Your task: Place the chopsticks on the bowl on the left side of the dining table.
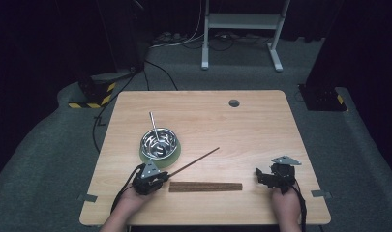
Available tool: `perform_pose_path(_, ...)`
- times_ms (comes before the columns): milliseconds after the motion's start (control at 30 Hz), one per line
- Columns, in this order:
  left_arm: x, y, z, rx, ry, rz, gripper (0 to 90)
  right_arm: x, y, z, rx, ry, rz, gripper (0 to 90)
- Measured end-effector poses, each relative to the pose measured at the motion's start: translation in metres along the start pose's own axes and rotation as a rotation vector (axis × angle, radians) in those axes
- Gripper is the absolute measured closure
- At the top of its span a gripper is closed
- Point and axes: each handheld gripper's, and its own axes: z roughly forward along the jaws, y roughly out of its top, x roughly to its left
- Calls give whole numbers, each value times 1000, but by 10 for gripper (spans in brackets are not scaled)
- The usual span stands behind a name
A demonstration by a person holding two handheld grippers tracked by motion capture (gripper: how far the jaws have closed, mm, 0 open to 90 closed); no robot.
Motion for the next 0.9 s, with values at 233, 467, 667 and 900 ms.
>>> perform_pose_path(233,-3,6,9,-8,24,-2,606,0,0,0,0,0,1,129)
perform_pose_path(467,-4,8,13,-7,29,-4,624,0,0,0,0,0,0,129)
perform_pose_path(667,-5,7,12,-9,11,4,730,0,0,-1,7,3,0,129)
perform_pose_path(900,-10,7,13,-13,11,45,830,0,0,-1,8,4,1,129)
